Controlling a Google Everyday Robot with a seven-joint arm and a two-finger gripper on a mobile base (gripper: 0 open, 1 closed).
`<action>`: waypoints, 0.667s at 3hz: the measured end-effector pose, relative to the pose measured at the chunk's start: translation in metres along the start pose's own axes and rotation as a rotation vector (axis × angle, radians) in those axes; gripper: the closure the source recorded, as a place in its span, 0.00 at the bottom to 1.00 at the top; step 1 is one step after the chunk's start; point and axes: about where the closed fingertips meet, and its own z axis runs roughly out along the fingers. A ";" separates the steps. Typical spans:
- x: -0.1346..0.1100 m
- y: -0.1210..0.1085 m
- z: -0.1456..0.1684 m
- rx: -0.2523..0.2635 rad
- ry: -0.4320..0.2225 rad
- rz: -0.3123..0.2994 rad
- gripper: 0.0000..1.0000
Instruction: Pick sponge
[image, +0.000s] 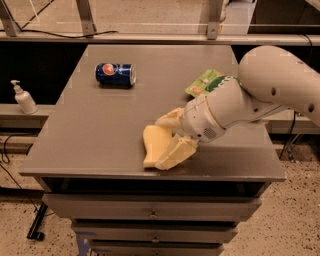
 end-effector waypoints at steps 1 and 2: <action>0.003 -0.001 -0.002 0.002 0.016 0.012 0.64; -0.008 -0.008 -0.018 0.021 0.032 0.000 0.87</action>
Offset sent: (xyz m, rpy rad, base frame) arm 0.0175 -0.0161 0.0453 -0.0456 -0.0437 -0.0320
